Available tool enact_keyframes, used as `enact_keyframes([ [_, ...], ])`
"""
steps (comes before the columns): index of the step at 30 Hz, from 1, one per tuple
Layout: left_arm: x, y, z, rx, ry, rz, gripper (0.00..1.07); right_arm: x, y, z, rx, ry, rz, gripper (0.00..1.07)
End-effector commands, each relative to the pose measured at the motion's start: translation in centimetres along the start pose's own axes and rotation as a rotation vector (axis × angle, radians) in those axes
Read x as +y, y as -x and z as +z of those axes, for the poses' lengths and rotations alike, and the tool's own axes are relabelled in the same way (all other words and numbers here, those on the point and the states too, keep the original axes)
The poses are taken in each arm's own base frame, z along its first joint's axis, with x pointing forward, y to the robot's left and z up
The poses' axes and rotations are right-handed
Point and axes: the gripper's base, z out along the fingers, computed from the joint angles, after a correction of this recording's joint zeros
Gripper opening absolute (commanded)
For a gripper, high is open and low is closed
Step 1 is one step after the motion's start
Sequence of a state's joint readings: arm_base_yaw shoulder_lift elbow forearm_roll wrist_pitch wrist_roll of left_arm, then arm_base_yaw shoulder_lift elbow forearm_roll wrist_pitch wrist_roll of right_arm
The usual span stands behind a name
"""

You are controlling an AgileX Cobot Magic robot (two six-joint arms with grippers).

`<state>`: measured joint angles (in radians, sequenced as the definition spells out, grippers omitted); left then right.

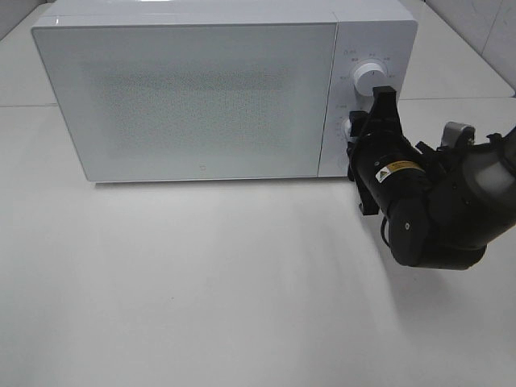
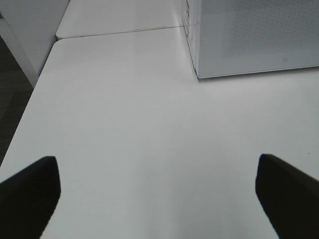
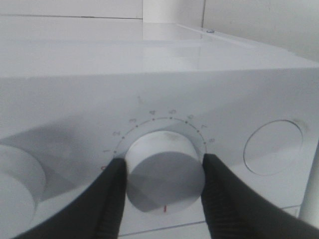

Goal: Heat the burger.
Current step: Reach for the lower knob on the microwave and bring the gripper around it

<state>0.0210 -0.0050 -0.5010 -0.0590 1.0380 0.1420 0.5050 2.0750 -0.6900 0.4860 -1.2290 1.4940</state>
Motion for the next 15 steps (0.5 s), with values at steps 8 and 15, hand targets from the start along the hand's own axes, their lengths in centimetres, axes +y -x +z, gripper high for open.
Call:
enact_keyframes([
  [8, -0.05, -0.15, -0.23, -0.021, 0.002, -0.007, 1.01, 1.15, -0.24, 0.28, 0.025, 0.100, 0.124, 0.17],
  [15, -0.05, -0.15, -0.23, -0.021, 0.002, -0.007, 1.01, 1.16, -0.24, 0.28, 0.025, 0.101, 0.124, 0.26],
])
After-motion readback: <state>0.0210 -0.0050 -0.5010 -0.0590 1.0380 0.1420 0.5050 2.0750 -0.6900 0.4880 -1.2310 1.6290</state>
